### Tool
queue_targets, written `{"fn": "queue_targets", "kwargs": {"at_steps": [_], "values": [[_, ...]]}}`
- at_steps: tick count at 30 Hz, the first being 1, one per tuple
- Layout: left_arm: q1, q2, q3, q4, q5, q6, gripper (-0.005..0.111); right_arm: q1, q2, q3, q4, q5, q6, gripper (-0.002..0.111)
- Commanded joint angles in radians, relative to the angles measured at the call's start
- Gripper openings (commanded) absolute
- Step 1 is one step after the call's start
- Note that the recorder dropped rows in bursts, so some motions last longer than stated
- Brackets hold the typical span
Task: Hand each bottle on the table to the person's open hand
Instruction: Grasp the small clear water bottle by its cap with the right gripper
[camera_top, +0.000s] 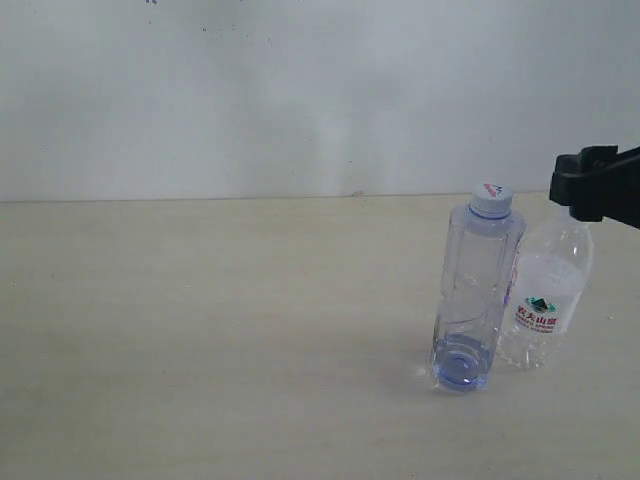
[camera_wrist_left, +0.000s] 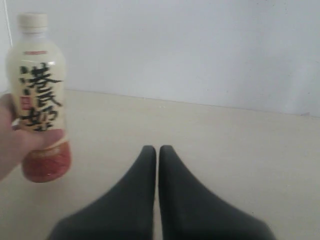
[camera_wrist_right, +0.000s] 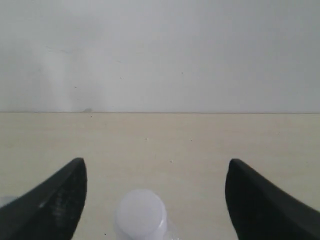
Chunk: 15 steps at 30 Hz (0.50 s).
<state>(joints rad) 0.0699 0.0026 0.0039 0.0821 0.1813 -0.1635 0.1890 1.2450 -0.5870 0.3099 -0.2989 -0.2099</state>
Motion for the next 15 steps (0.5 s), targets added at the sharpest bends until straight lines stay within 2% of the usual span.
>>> {"fn": "queue_targets", "kwargs": {"at_steps": [1, 15], "values": [[0.003, -0.003, -0.004, 0.004, -0.002, 0.002, 0.004, 0.003, 0.033, 0.000, -0.205, -0.045, 0.210, 0.072], [0.003, -0.003, -0.004, 0.004, -0.002, 0.002, 0.004, 0.003, 0.126, 0.000, -0.215, -0.083, 0.225, 0.071]]}}
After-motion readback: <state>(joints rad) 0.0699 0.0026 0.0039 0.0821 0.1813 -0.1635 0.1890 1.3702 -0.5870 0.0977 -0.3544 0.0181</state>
